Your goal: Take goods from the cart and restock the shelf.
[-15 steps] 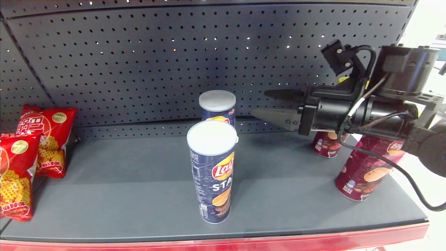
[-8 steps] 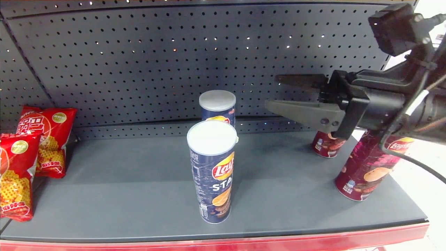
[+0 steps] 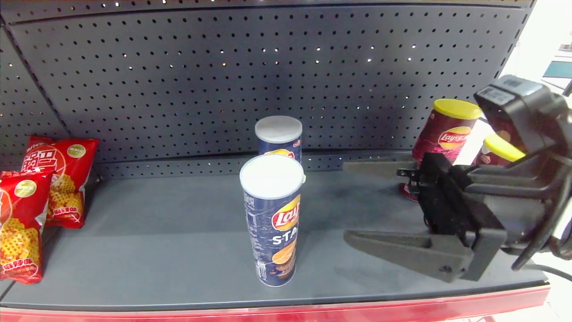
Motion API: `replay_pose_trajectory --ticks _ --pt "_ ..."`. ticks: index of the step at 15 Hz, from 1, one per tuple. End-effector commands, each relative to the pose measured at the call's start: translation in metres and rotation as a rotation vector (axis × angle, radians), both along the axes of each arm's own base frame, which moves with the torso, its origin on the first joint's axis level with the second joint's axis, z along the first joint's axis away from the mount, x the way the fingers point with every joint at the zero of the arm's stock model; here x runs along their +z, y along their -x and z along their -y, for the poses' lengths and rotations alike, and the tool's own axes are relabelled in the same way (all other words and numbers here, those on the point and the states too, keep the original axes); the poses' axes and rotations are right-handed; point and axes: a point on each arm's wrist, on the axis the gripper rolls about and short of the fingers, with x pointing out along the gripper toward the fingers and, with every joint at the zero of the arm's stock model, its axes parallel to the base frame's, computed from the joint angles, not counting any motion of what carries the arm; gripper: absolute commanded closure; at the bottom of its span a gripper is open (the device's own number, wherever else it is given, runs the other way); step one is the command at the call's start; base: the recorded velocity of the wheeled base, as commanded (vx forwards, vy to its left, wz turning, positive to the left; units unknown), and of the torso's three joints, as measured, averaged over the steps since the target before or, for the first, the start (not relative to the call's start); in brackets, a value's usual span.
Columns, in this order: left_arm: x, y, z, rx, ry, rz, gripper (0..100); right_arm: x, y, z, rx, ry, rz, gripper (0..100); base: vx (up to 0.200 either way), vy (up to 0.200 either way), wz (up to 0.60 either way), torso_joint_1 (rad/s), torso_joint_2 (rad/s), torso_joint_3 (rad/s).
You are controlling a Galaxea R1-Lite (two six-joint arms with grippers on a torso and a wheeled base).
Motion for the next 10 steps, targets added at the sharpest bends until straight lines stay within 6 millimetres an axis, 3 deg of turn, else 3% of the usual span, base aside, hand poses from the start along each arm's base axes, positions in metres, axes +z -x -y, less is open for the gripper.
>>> replay_pose_trajectory --ticks 1,6,10 --pt "0.0 0.0 0.0 0.001 0.001 -0.001 0 -0.02 -0.002 -0.003 0.004 0.053 -0.046 0 0.0 0.0 0.0 0.0 0.0 0.0" --pt "0.0 0.0 0.0 0.001 0.001 -0.001 0 -0.038 -0.013 -0.015 0.018 0.107 -0.072 0 0.0 0.0 0.0 0.0 0.0 0.0" --pt "0.0 0.0 0.0 0.001 0.001 -0.001 0 -0.065 -0.035 -0.033 0.032 0.178 -0.105 0 0.0 0.0 0.0 0.0 0.0 0.0"
